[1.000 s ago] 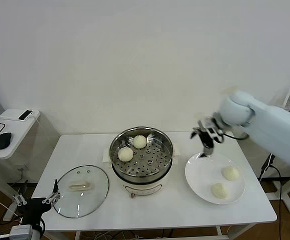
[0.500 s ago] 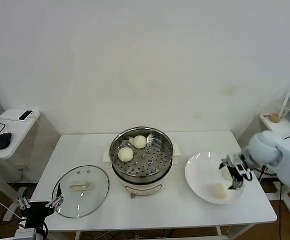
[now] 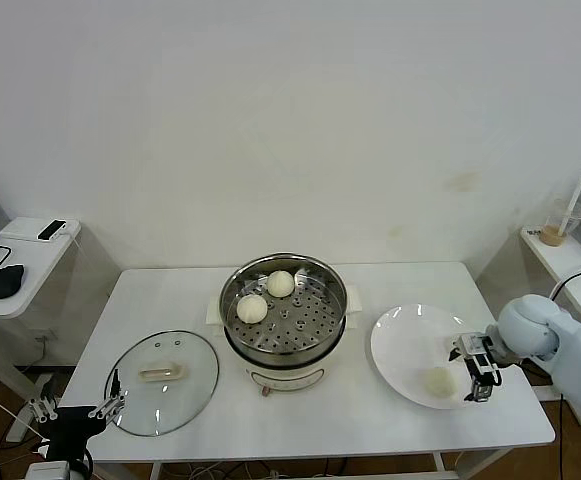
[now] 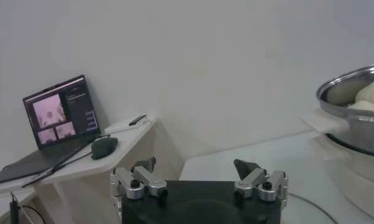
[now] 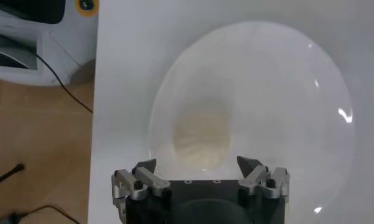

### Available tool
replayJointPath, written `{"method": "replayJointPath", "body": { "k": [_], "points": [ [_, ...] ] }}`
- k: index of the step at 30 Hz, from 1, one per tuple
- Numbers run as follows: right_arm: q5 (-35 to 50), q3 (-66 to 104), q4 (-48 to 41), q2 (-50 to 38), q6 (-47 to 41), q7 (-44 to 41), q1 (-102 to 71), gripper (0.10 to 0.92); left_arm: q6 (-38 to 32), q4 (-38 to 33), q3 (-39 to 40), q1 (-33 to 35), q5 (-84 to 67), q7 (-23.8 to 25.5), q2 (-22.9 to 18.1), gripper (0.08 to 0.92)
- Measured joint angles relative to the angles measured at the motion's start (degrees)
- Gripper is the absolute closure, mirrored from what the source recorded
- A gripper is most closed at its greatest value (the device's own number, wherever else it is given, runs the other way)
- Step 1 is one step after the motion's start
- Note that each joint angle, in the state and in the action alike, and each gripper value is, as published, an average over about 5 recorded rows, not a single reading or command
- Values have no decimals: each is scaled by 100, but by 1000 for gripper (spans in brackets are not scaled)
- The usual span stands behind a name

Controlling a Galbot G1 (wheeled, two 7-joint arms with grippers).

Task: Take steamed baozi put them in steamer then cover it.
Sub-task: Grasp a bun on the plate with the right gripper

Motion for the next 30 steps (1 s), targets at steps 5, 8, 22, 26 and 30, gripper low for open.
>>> {"method": "replayJointPath", "body": {
  "k": [5,8,22,26,30],
  "points": [
    [-13,7,-148,148,-46,74,-41,212,0,0,5,-12,12,0,0,177],
    [-6,2,-235,241,-76,116,-39,229,0,4,5,-21,12,0,7,177],
    [15,-61,-453,497,-204,148,83,369,3,35,-4,-60,11,-1,2,177],
    [21,-69,-470,474,-205,109,128,415,6,39,-2,-72,8,-4,-1,177],
    [47,-65,-474,433,-185,45,186,431,7,50,-3,-85,5,-6,1,177]
  ]
}}
